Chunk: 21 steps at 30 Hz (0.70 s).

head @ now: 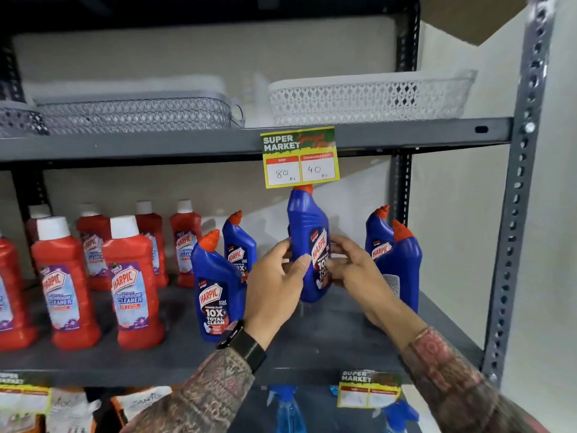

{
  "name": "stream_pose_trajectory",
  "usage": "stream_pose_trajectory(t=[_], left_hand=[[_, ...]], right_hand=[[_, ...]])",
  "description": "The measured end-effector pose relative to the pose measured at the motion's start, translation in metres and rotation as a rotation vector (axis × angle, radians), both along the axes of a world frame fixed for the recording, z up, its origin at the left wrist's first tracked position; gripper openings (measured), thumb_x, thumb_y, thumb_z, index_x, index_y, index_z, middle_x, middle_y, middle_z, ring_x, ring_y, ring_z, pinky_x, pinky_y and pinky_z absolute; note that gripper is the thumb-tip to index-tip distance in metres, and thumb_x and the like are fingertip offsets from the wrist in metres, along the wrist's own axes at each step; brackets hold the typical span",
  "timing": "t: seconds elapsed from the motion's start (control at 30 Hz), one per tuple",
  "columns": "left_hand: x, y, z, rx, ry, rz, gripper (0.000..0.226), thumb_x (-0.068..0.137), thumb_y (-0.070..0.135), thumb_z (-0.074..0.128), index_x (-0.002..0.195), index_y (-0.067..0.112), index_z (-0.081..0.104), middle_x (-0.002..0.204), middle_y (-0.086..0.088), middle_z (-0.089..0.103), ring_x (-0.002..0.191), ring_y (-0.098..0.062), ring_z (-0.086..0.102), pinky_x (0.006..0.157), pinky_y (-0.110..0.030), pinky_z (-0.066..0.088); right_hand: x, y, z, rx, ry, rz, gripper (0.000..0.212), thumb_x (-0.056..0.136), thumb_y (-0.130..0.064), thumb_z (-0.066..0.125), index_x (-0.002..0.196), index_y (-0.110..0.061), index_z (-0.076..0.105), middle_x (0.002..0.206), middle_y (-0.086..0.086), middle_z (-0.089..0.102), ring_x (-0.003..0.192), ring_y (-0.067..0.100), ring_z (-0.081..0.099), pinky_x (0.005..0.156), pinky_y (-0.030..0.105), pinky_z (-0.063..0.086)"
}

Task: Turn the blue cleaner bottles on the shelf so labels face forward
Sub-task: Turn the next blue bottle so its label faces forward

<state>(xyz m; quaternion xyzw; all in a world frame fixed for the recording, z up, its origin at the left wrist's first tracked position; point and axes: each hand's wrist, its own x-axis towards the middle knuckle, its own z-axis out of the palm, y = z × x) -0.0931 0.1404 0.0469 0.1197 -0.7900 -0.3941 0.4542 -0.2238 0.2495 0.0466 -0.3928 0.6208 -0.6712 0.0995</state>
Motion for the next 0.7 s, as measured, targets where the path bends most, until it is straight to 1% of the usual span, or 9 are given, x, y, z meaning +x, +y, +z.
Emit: stream_pose_trajectory(t=[0.1, 0.13, 0.2, 0.27, 0.37, 0.43, 0.53, 0.6, 0.7], left_hand=[[-0.003, -0.007, 0.000, 0.130, 0.007, -0.143, 0.022, 0.100, 0.025, 0.060, 0.117, 0.031, 0.072, 0.109, 0.009, 0.081, 0.100, -0.010, 0.078, 0.090, -0.041, 0.065], [-0.004, -0.009, -0.001, 0.157, 0.003, -0.181, 0.023, 0.102, 0.021, 0.058, 0.117, 0.032, 0.072, 0.112, 0.007, 0.080, 0.103, -0.012, 0.078, 0.090, -0.039, 0.065], [-0.004, -0.010, -0.003, 0.175, 0.005, -0.235, 0.027, 0.105, 0.015, 0.055, 0.121, 0.033, 0.067, 0.116, 0.006, 0.079, 0.106, -0.010, 0.077, 0.085, -0.027, 0.064], [-0.003, -0.013, -0.005, 0.188, -0.003, -0.273, 0.029, 0.107, 0.015, 0.053, 0.125, 0.035, 0.064, 0.118, 0.007, 0.077, 0.108, -0.010, 0.076, 0.079, -0.020, 0.062], [0.000, -0.017, -0.007, 0.219, -0.046, -0.351, 0.032, 0.106, 0.021, 0.057, 0.134, 0.034, 0.062, 0.122, 0.009, 0.077, 0.112, -0.007, 0.074, 0.085, -0.022, 0.062], [0.002, -0.022, -0.008, 0.172, -0.088, -0.356, 0.039, 0.103, 0.027, 0.062, 0.139, 0.041, 0.056, 0.122, 0.015, 0.075, 0.112, -0.002, 0.073, 0.088, -0.024, 0.062], [0.002, -0.030, -0.010, 0.128, -0.134, -0.359, 0.050, 0.103, 0.025, 0.063, 0.138, 0.055, 0.043, 0.119, 0.023, 0.071, 0.106, 0.011, 0.070, 0.076, -0.013, 0.059], [-0.001, -0.035, -0.014, 0.135, -0.151, -0.358, 0.052, 0.103, 0.023, 0.062, 0.141, 0.053, 0.042, 0.120, 0.021, 0.071, 0.106, 0.011, 0.070, 0.075, -0.012, 0.059], [-0.005, -0.037, -0.025, 0.152, -0.173, -0.345, 0.053, 0.103, 0.020, 0.062, 0.148, 0.043, 0.043, 0.124, 0.015, 0.071, 0.109, 0.005, 0.071, 0.083, -0.020, 0.061]], right_hand=[[0.000, 0.008, -0.001, -0.002, -0.053, 0.016, 0.047, 0.095, -0.005, 0.069, 0.135, -0.021, 0.050, 0.128, 0.005, 0.067, 0.119, 0.026, 0.068, 0.100, 0.046, 0.058], [0.002, 0.010, -0.001, 0.001, -0.074, 0.037, 0.050, 0.094, -0.005, 0.071, 0.134, -0.021, 0.048, 0.127, 0.005, 0.068, 0.117, 0.025, 0.069, 0.098, 0.044, 0.059], [0.004, 0.012, -0.004, 0.004, -0.096, 0.080, 0.057, 0.090, -0.002, 0.074, 0.135, -0.022, 0.046, 0.123, 0.005, 0.073, 0.113, 0.023, 0.073, 0.094, 0.042, 0.061], [0.006, 0.012, -0.009, -0.015, -0.089, 0.064, 0.064, 0.084, 0.003, 0.079, 0.136, -0.020, 0.049, 0.119, 0.006, 0.076, 0.108, 0.022, 0.076, 0.090, 0.040, 0.063], [0.010, 0.010, -0.014, -0.067, -0.060, 0.015, 0.066, 0.076, 0.009, 0.083, 0.131, -0.015, 0.055, 0.116, 0.007, 0.077, 0.103, 0.021, 0.077, 0.082, 0.036, 0.065], [0.012, 0.007, -0.019, -0.085, -0.024, -0.035, 0.067, 0.072, 0.007, 0.087, 0.127, -0.015, 0.057, 0.114, 0.008, 0.077, 0.100, 0.023, 0.078, 0.082, 0.039, 0.066], [0.012, 0.003, -0.027, -0.077, 0.013, -0.098, 0.068, 0.068, -0.001, 0.092, 0.124, -0.018, 0.059, 0.110, 0.008, 0.079, 0.097, 0.023, 0.079, 0.083, 0.043, 0.066], [0.011, 0.000, -0.034, -0.059, 0.004, -0.101, 0.068, 0.069, -0.001, 0.092, 0.126, -0.018, 0.058, 0.110, 0.008, 0.079, 0.098, 0.023, 0.079, 0.085, 0.045, 0.065], [0.008, -0.007, -0.047, -0.021, 0.000, -0.111, 0.069, 0.071, 0.002, 0.090, 0.128, -0.016, 0.055, 0.115, 0.008, 0.077, 0.102, 0.024, 0.077, 0.090, 0.052, 0.063]])
